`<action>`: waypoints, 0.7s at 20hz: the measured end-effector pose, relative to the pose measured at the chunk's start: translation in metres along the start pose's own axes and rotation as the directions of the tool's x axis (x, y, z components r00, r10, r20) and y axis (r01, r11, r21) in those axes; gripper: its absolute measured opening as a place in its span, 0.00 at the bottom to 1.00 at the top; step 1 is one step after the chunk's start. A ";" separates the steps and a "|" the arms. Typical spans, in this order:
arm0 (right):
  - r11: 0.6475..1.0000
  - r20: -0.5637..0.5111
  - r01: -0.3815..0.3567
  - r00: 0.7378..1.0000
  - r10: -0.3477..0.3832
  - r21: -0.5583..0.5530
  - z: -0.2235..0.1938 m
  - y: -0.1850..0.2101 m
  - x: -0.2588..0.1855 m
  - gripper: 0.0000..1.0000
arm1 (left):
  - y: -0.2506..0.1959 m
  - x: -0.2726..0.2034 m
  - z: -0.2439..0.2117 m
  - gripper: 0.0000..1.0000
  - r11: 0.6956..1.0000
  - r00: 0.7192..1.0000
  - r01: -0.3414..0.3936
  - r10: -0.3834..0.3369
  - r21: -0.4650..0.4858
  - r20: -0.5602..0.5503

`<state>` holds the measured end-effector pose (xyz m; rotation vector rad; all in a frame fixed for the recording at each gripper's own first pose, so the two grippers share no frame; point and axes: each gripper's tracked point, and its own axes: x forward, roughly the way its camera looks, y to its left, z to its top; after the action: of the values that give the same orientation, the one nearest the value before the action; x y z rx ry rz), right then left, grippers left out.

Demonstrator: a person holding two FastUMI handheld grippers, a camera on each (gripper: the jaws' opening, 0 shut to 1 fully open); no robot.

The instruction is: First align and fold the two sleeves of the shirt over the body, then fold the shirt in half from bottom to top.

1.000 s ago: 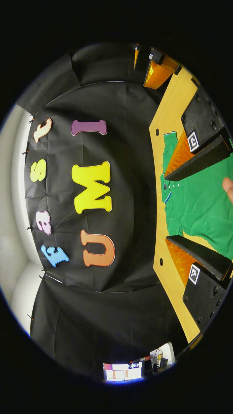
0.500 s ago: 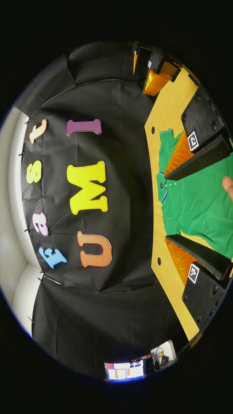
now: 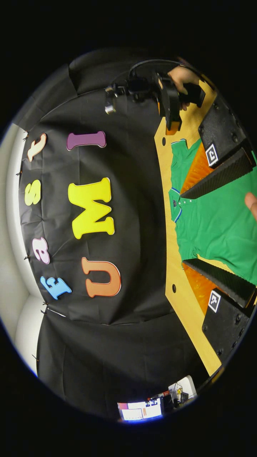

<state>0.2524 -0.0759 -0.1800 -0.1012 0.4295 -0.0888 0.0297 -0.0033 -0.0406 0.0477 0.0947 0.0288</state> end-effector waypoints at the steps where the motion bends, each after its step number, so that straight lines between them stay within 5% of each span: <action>1: 1.000 -0.030 0.010 0.999 -0.010 -0.013 -0.006 0.001 0.016 0.95 | 0.003 0.001 -0.002 1.00 1.000 1.000 -0.006 0.006 0.000 -0.003; 7: 0.994 -0.224 0.005 0.974 0.020 0.112 -0.041 0.006 0.086 0.87 | 0.010 0.015 -0.015 1.00 1.000 0.999 -0.019 0.019 -0.016 -0.045; 10: 0.981 -0.311 0.002 0.949 0.060 0.195 -0.059 0.009 0.095 0.62 | 0.013 0.019 -0.018 1.00 0.999 0.998 -0.024 0.022 -0.024 -0.062; 14: 0.985 -0.287 -0.022 0.955 0.072 0.173 -0.052 0.012 0.103 0.53 | 0.010 0.023 -0.022 1.00 0.999 0.997 -0.015 0.013 -0.038 -0.077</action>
<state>0.3245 -0.0787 -0.2707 0.0910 0.7184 -0.0929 0.0499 0.0084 -0.0638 0.0085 0.1703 0.0465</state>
